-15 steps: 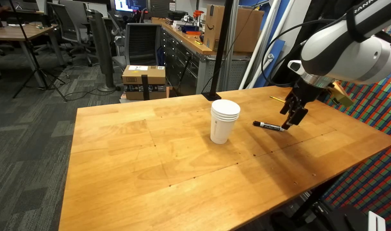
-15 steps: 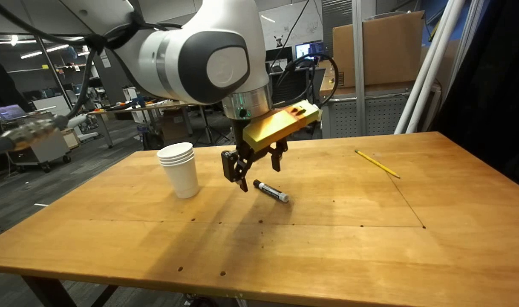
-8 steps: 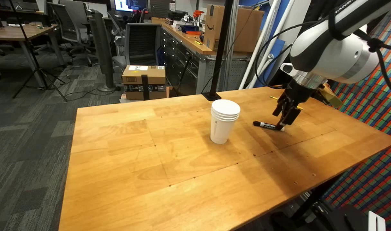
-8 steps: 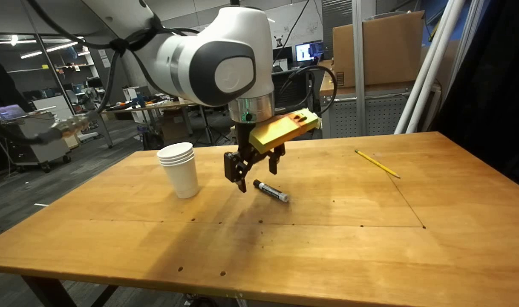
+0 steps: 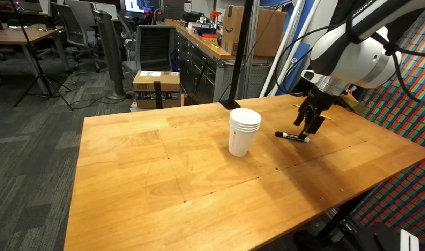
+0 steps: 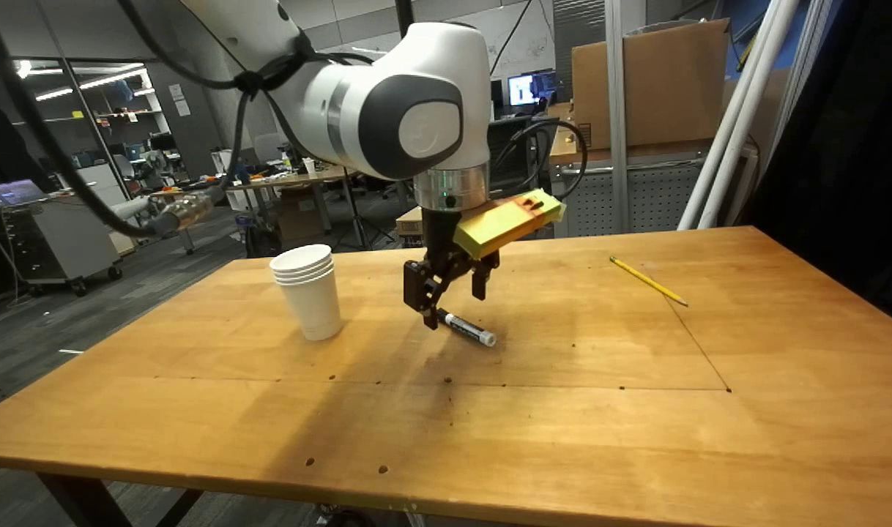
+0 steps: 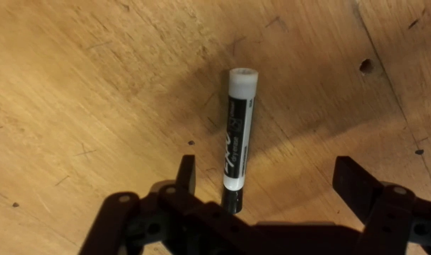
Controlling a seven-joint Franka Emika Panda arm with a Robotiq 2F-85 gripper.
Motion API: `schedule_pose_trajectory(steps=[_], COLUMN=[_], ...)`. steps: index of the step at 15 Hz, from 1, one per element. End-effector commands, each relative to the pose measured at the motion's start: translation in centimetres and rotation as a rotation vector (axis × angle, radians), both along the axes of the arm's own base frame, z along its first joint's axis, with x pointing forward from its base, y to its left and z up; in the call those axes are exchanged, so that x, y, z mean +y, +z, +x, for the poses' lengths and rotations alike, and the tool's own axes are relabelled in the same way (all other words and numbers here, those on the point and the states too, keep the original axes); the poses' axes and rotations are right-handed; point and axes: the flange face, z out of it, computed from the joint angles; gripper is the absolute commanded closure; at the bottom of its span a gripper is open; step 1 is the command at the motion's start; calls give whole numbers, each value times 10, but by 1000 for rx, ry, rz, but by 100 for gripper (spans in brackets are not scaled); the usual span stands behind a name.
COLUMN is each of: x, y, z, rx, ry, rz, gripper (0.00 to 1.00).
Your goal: Put the marker into the cup
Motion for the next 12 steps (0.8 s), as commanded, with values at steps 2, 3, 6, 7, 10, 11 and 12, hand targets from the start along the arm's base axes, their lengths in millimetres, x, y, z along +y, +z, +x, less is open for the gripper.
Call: schedule_pose_trajectory(steps=[2,3,6,7,10,11,12], x=[-2,-1,2,3,4,4,4], y=[-14,-17,-26,-27,-31,-31,-31], z=[17,18,23,24,27,28,29], rx=[12,16,25,26,31,30,27], ry=[25,27,30,33,31,30,29], rz=[9,8,5,2,-3,-5,-8], gripper=[0,0,0,0,25,32,43])
